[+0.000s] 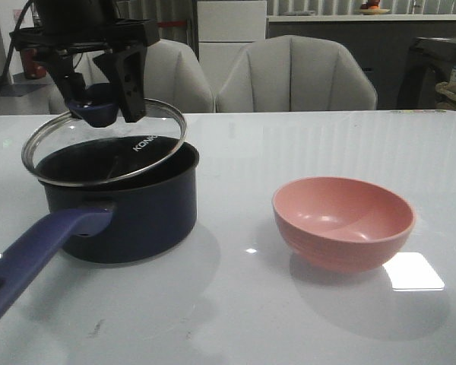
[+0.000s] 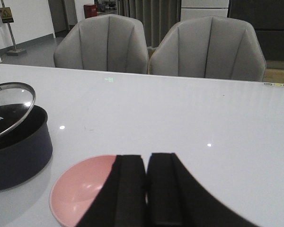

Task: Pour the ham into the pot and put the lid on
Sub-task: 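Lift the lid and carry it over the saucepan, left gripper, then lower the lid onto the saucepan rim with the left gripper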

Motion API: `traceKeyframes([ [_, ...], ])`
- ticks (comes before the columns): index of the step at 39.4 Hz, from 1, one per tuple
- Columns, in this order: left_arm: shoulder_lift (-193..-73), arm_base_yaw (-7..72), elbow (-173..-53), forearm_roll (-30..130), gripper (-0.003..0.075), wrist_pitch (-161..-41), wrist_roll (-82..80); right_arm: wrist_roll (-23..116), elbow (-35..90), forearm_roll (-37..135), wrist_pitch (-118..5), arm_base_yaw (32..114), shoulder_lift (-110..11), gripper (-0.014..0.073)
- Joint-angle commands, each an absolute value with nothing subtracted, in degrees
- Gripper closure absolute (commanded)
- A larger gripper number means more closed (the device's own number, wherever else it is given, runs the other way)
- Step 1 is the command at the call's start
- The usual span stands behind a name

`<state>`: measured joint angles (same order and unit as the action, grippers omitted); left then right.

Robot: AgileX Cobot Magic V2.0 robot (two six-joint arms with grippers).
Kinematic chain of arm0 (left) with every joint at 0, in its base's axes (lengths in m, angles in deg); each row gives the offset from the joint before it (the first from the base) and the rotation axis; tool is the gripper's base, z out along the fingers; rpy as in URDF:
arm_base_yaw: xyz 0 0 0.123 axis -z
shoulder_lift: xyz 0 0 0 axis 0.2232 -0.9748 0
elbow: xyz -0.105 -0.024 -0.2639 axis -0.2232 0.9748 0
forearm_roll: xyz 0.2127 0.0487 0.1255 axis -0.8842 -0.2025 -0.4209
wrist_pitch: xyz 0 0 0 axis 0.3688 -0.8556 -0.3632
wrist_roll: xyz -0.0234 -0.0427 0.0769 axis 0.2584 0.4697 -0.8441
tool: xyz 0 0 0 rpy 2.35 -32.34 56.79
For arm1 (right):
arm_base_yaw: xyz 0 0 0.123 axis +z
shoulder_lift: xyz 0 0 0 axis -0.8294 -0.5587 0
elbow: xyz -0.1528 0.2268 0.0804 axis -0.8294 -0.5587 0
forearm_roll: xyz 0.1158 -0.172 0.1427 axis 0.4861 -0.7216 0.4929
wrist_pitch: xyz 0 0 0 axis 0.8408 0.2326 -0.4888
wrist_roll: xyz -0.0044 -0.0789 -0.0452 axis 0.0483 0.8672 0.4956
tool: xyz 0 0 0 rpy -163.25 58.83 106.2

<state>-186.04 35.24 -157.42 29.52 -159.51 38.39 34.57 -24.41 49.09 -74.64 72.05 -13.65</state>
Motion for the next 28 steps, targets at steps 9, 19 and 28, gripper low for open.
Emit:
traceKeyframes([
  [9, -182.90, 35.52, -159.52, 32.02, 0.0541, -158.69, 38.28, 34.86, -22.93, 48.81, -78.82, 72.06, -13.78, 0.0441],
  [19, -184.44, 35.52, -159.83, 32.28, 0.0541, -160.29, 38.28, 34.86, -22.93, 48.81, -78.82, 72.06, -13.78, 0.0441],
  [28, -186.56, 35.52, -159.83, 32.25, 0.0540, -161.44, 38.28, 34.86, -22.93, 48.81, -78.82, 72.06, -13.78, 0.0441],
])
